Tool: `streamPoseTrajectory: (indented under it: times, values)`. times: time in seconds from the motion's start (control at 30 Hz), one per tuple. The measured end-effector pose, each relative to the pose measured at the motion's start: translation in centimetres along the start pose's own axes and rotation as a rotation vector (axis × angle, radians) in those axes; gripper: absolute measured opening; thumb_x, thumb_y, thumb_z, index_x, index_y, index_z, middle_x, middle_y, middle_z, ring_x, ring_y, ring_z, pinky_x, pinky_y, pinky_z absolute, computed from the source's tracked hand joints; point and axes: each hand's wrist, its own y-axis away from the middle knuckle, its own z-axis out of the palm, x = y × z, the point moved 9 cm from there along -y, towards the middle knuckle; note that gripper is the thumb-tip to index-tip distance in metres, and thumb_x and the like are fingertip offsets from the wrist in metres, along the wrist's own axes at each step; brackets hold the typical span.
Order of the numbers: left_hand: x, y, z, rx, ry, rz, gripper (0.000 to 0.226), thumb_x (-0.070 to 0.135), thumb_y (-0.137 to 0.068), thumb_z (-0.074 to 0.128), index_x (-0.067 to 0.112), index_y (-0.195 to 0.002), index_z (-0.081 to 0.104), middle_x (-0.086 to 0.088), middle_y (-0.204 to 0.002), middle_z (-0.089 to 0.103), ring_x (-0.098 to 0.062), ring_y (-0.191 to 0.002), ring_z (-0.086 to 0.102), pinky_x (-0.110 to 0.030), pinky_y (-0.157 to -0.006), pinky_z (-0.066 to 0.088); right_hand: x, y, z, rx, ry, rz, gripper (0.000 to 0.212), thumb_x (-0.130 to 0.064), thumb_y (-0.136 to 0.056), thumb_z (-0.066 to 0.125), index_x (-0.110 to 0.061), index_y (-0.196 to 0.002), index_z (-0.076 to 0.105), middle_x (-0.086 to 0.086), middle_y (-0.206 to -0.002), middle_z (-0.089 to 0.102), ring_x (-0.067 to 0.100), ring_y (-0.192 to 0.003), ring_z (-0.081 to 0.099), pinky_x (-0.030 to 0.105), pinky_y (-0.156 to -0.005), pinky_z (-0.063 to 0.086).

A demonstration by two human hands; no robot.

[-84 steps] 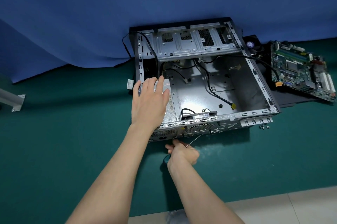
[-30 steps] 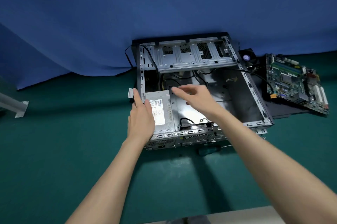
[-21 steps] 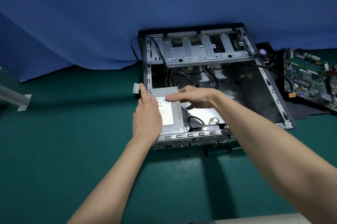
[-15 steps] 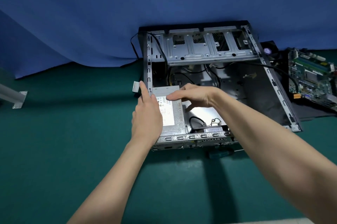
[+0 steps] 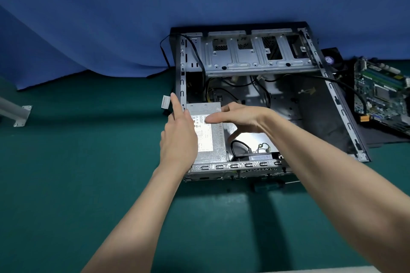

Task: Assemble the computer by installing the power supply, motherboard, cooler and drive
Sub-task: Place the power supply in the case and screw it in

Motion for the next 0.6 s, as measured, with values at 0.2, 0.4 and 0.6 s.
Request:
streamPoseTrajectory:
  times: [0.2,0.4,0.6]
  values:
    - [-0.1,-0.1,-0.1,0.002,0.005,-0.014,0.054,0.030,-0.103,0.014,0.024,-0.151,-0.009,-0.013,-0.117,0.056,-0.035,-0.099,0.050,-0.041,-0.085,0.031,-0.4,0.8,0.9,0.037,0.101,-0.069,0.044,-0.056,-0.060,0.076,-0.039,-0.093,0.053,-0.034,-0.080,0.062,-0.029,-0.067,0.052,0.002,-0.045,0.043]
    - [-0.2,-0.2,0.0,-0.009,0.052,-0.029,0.054,0.036,-0.103,0.016,0.032,-0.150,-0.010,-0.009,-0.133,0.047,-0.036,-0.108,0.048,-0.042,-0.087,0.032,-0.2,1.8,1.9,-0.056,0.272,0.031,0.130,-0.058,-0.050,0.085,-0.027,-0.152,0.011,-0.006,-0.156,0.026,0.018,-0.144,0.026,0.034,-0.113,0.029]
    - [-0.5,-0.2,0.3,-0.100,0.263,-0.041,0.058,0.050,-0.100,0.024,0.051,-0.143,-0.015,-0.014,-0.149,0.035,-0.036,-0.132,0.035,-0.053,-0.108,0.029,0.4,1.7,2.1,0.003,0.233,0.022,0.143,-0.050,-0.037,0.091,-0.030,-0.152,0.008,-0.005,-0.150,0.039,0.019,-0.138,0.036,0.042,-0.116,0.029]
